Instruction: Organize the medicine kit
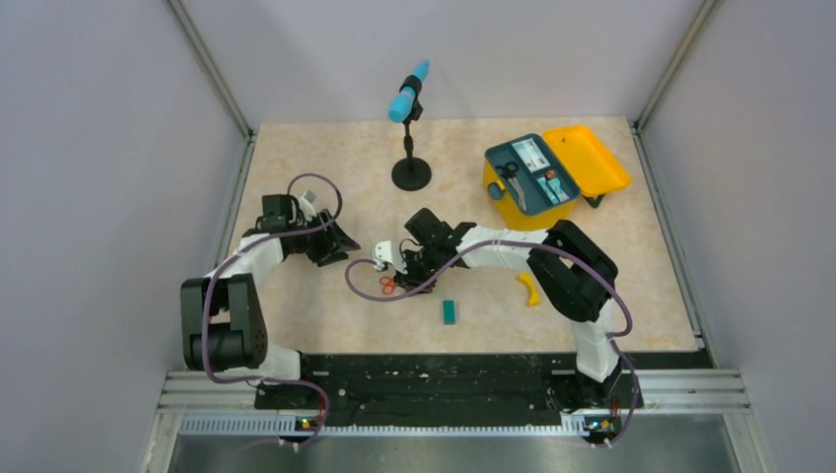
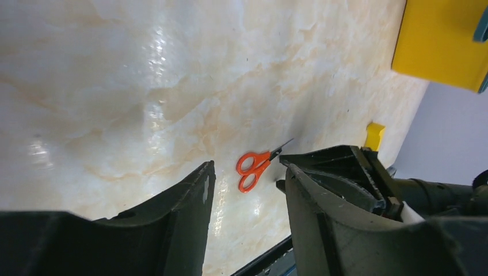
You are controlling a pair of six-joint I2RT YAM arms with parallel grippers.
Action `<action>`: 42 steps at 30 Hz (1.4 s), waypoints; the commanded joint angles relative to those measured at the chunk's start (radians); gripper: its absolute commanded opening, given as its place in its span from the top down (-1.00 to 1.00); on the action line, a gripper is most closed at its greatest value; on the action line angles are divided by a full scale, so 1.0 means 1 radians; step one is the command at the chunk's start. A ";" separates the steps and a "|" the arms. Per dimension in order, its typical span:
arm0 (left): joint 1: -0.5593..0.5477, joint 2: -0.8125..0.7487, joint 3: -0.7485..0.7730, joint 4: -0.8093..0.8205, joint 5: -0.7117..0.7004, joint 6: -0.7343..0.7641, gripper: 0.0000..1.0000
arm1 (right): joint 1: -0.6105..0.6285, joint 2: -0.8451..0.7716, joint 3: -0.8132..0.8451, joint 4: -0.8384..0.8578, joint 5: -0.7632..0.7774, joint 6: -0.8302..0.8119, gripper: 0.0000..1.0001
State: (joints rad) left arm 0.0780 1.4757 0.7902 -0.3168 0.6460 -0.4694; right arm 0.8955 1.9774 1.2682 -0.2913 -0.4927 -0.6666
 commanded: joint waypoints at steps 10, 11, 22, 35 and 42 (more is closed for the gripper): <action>0.228 -0.144 0.058 -0.146 0.040 0.001 -0.05 | 0.027 0.092 0.195 -0.128 -0.057 -0.091 0.03; 0.236 -0.151 0.053 -0.143 0.040 -0.005 -0.05 | 0.029 0.090 0.204 -0.127 -0.055 -0.090 0.03; 0.253 -0.187 0.015 -0.094 0.062 -0.031 -0.04 | 0.039 0.078 0.223 -0.122 -0.030 -0.149 -0.05; 0.257 -0.220 -0.037 -0.070 0.065 -0.038 -0.04 | 0.041 0.230 0.326 -0.223 -0.012 -0.204 -0.18; 0.258 -0.215 -0.098 -0.037 0.083 -0.072 -0.05 | 0.042 0.324 0.386 -0.362 0.014 -0.231 0.36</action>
State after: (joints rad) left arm 0.3279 1.2781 0.7376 -0.4049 0.6975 -0.5114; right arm 0.9287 2.2139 1.6615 -0.5461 -0.5400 -0.8482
